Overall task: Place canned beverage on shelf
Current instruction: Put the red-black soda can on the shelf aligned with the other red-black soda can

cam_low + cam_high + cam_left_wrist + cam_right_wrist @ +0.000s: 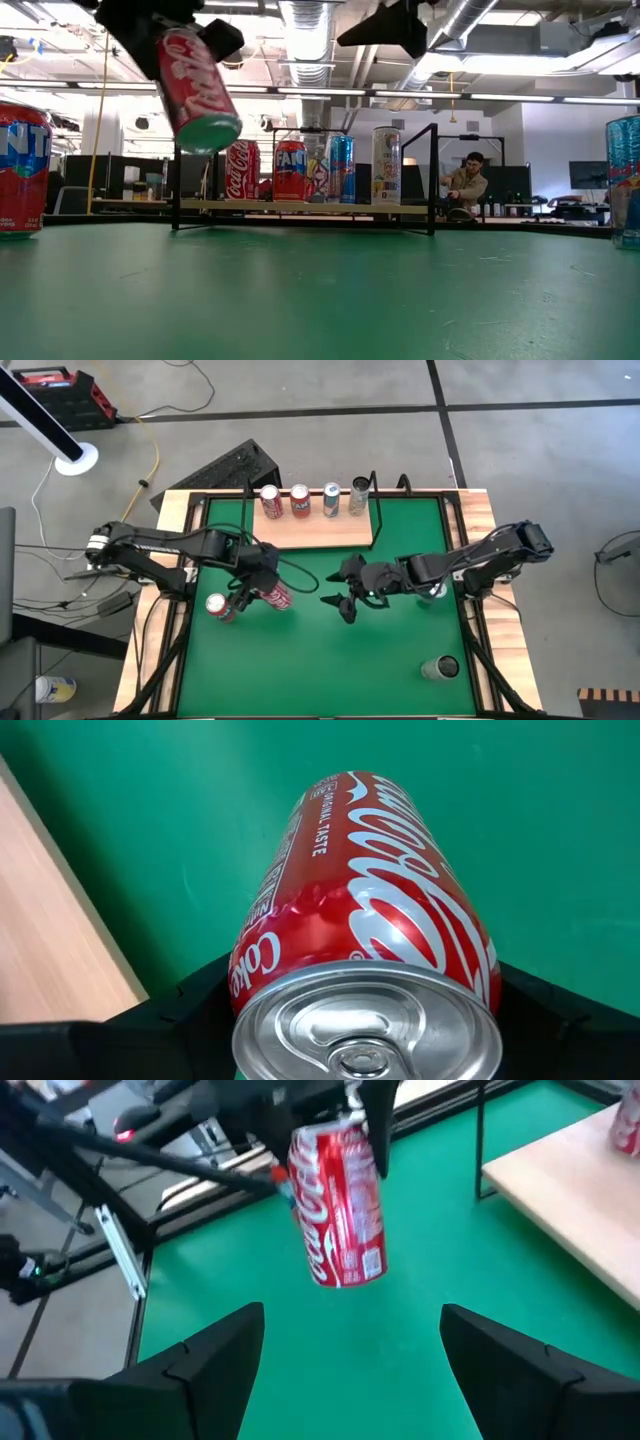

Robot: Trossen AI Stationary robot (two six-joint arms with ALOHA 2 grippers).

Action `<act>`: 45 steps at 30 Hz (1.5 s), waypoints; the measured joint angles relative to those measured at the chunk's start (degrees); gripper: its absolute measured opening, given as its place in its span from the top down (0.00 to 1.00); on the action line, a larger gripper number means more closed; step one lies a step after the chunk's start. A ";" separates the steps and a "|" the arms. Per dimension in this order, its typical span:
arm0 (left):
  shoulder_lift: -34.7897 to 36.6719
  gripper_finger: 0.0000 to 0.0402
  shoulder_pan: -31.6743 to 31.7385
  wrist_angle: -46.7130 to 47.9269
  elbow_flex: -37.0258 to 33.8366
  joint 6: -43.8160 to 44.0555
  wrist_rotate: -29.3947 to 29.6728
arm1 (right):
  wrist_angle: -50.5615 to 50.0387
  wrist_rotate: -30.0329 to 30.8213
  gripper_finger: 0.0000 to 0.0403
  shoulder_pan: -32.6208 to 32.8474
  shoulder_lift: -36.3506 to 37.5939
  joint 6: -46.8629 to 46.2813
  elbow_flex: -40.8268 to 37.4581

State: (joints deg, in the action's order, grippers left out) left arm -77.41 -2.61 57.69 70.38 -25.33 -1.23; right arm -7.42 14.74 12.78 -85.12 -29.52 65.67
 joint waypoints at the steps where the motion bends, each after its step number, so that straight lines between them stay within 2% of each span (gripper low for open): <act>1: 0.01 0.29 0.01 0.31 -0.47 0.15 0.20 | 0.43 -0.03 0.19 -0.43 0.00 0.00 0.00; 14: -0.08 0.29 -1.56 0.74 -6.96 3.90 0.04 | 0.79 -2.92 0.19 -3.20 0.00 0.90 0.00; 28: -4.37 0.29 -1.68 3.02 -6.96 4.82 -0.49 | 0.40 -2.92 0.19 -5.80 0.00 1.70 0.00; 45: -5.14 0.27 -1.68 2.28 -6.94 4.58 -1.57 | 0.42 -3.16 0.19 -6.21 -0.02 3.81 0.00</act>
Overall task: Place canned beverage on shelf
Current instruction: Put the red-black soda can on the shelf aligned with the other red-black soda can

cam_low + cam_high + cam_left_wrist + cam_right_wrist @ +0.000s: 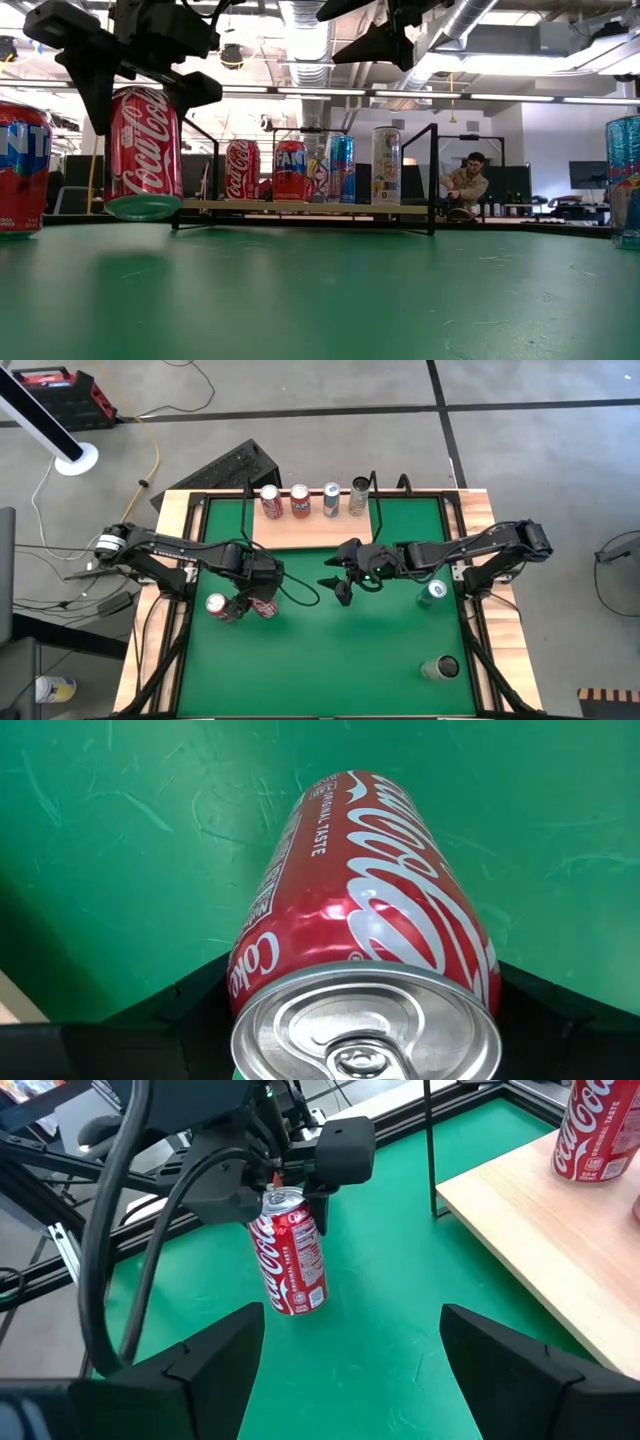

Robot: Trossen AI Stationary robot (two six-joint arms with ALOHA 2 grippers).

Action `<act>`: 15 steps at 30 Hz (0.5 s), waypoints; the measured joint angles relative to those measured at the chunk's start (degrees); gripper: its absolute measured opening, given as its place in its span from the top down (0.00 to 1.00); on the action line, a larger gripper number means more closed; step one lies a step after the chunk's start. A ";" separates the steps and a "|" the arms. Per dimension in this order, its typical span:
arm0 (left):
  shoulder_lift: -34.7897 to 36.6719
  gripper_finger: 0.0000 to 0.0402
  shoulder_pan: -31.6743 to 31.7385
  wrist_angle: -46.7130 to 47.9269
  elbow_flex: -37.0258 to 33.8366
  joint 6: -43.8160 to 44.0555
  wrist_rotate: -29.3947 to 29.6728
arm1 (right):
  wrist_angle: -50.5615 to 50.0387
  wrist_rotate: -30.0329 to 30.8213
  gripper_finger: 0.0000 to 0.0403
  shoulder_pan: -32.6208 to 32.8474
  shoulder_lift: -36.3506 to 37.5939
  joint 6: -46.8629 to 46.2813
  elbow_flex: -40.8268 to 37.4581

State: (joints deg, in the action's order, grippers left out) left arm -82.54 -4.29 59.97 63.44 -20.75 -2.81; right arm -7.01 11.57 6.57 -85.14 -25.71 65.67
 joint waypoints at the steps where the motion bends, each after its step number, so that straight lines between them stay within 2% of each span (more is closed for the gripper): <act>1: 0.00 0.27 0.00 -0.03 0.00 0.00 0.00 | 0.00 -0.01 0.19 0.00 0.00 0.40 0.00; 15: 0.00 0.26 0.00 -1.96 0.02 -2.51 0.04 | 0.00 0.07 0.19 0.02 -0.02 0.79 0.00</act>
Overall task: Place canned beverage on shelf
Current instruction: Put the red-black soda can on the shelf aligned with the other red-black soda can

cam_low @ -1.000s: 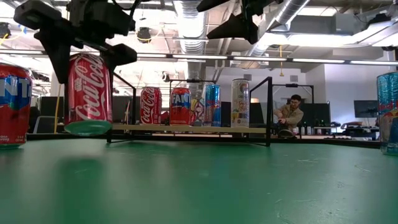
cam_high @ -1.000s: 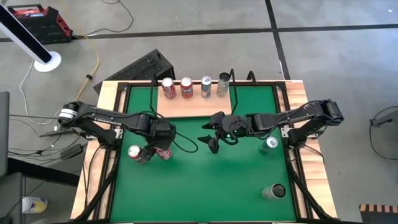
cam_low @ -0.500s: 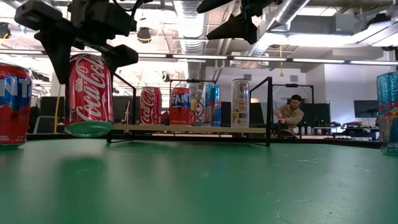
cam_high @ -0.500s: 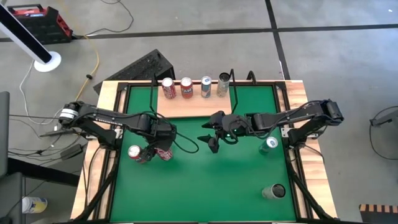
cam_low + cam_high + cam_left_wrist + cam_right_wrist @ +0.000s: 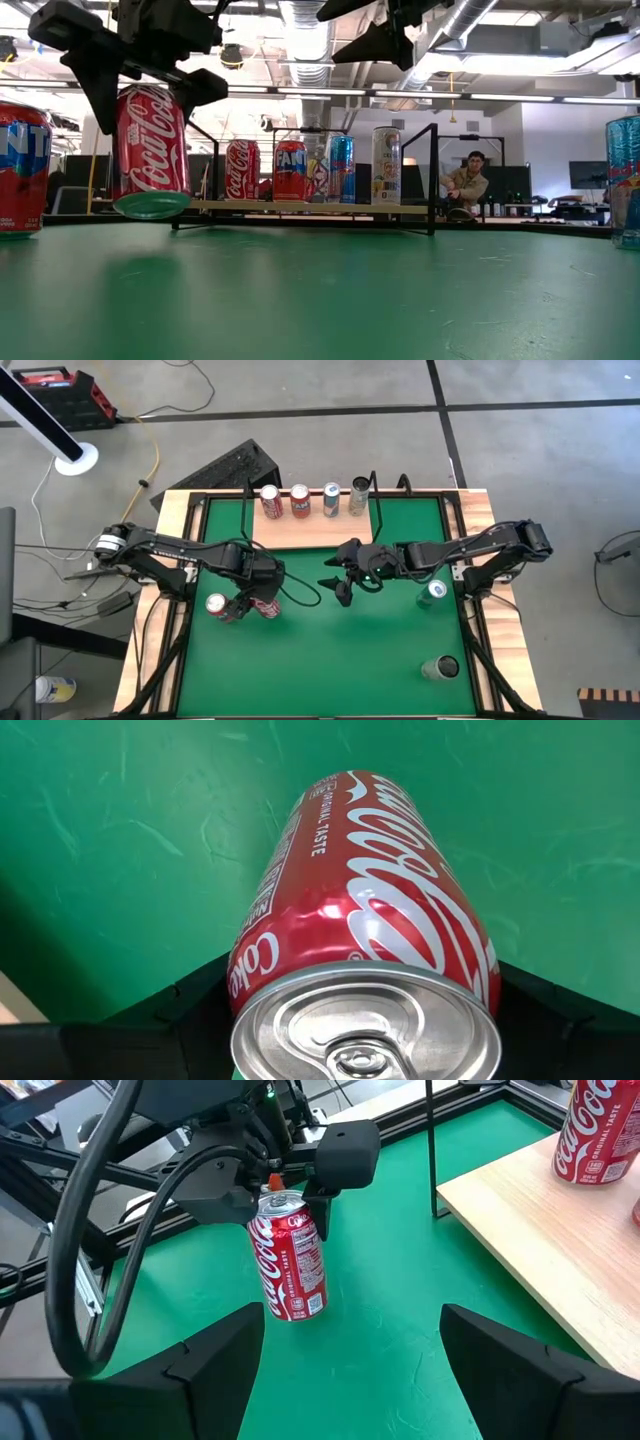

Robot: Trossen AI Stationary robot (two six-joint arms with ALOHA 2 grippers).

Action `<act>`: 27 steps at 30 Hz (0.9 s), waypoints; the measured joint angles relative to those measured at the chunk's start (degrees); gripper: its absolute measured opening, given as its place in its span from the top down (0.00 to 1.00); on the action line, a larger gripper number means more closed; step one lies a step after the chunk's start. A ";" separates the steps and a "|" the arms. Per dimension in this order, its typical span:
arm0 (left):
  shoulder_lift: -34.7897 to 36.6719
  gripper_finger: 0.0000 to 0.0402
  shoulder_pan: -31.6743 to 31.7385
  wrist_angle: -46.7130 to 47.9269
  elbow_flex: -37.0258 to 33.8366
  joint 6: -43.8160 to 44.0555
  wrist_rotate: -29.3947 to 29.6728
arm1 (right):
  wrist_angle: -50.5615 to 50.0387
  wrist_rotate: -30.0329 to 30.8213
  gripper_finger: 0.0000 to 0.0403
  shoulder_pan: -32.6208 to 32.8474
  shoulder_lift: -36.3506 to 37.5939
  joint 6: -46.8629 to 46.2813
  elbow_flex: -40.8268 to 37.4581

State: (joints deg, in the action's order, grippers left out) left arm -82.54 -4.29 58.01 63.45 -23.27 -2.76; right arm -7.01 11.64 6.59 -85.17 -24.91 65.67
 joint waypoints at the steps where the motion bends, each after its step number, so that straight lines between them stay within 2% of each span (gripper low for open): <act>1: 0.00 0.26 0.00 -0.13 0.01 -0.03 0.00 | 0.00 0.00 0.19 0.00 0.00 0.01 0.00; 9: 0.00 0.24 0.50 -1.26 0.01 -0.52 -0.54 | 0.00 0.04 0.19 0.00 0.00 0.07 0.00; 18: 0.11 0.07 0.51 -1.48 0.12 -0.19 -0.26 | -0.03 0.22 0.19 0.00 0.00 0.03 0.00; 27: 0.09 0.05 0.52 1.42 2.31 -0.52 2.76 | -0.04 0.22 0.19 0.00 0.00 -0.08 0.00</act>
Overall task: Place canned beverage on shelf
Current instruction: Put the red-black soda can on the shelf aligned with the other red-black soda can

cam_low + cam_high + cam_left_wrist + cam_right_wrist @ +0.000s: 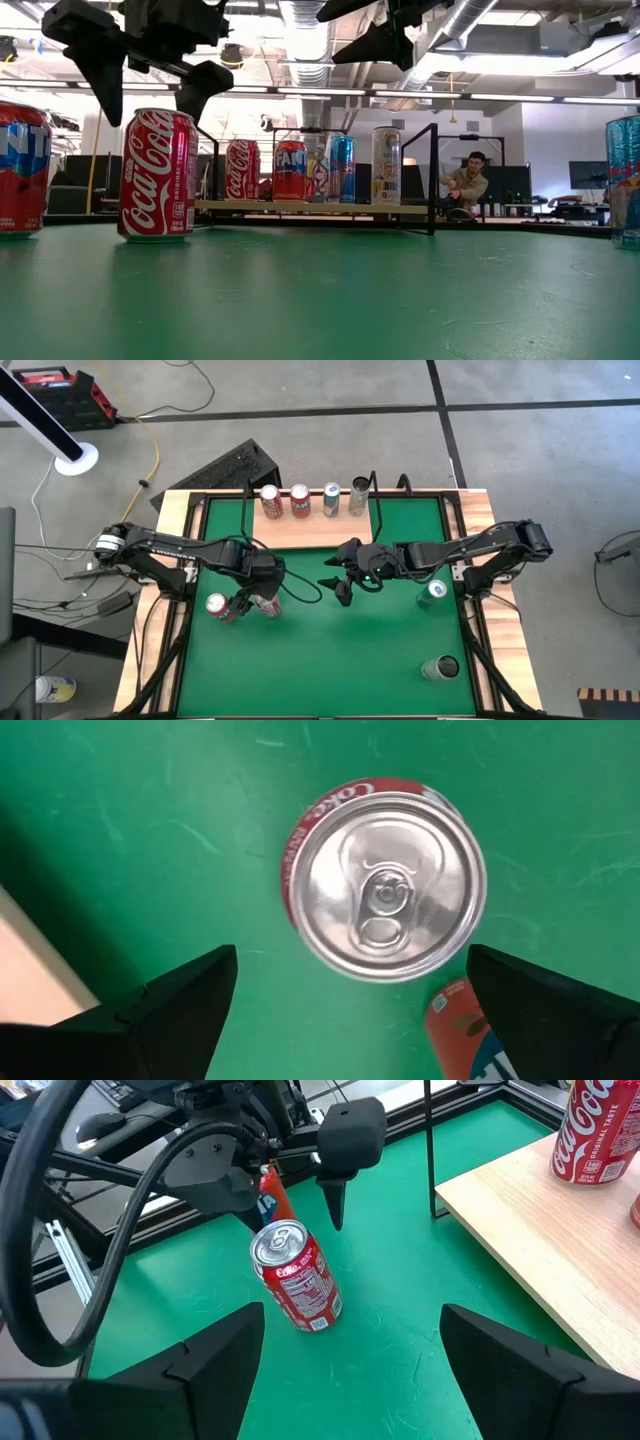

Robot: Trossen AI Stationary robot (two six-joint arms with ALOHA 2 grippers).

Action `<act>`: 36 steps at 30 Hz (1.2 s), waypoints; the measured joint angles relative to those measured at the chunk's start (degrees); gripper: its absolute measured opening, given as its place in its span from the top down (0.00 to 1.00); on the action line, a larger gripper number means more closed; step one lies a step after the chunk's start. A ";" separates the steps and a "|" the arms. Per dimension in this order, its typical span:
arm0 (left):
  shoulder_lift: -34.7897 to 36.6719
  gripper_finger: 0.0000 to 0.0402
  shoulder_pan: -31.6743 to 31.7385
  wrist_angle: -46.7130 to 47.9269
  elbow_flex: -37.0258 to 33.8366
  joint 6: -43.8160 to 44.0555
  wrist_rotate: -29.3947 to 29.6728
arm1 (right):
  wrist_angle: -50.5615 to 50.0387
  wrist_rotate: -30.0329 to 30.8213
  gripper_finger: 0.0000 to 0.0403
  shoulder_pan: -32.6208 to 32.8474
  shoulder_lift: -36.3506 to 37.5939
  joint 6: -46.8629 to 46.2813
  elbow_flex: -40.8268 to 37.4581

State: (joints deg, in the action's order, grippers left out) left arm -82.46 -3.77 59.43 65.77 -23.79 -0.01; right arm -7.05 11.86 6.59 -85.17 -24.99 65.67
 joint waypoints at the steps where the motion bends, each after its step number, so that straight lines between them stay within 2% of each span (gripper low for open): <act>1: 0.00 0.05 0.00 0.32 0.23 0.00 0.38 | 0.00 0.00 0.19 0.00 0.00 0.01 0.00; 13: -0.02 0.06 0.00 6.81 1.32 7.38 1.53 | -0.02 0.00 0.19 0.00 0.00 0.17 0.00; 21: 0.60 0.06 0.00 13.05 1.30 10.25 6.29 | -0.28 -0.14 0.19 -0.10 0.00 1.61 0.00; 26: 2.81 0.06 0.00 16.38 1.40 11.50 6.90 | -0.25 -0.50 0.19 -0.88 0.00 2.83 0.00; 31: 4.24 0.06 0.00 18.24 5.30 11.44 8.68 | -0.22 -1.55 0.19 -1.91 0.00 2.72 0.00; 36: 4.27 0.06 0.02 19.21 12.39 11.57 8.98 | -0.20 -1.57 0.19 -2.36 0.00 2.01 0.00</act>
State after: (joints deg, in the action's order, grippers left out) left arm -78.19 -3.75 78.64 78.16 -12.22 8.97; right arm -7.25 10.28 4.23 -85.17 -22.98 65.67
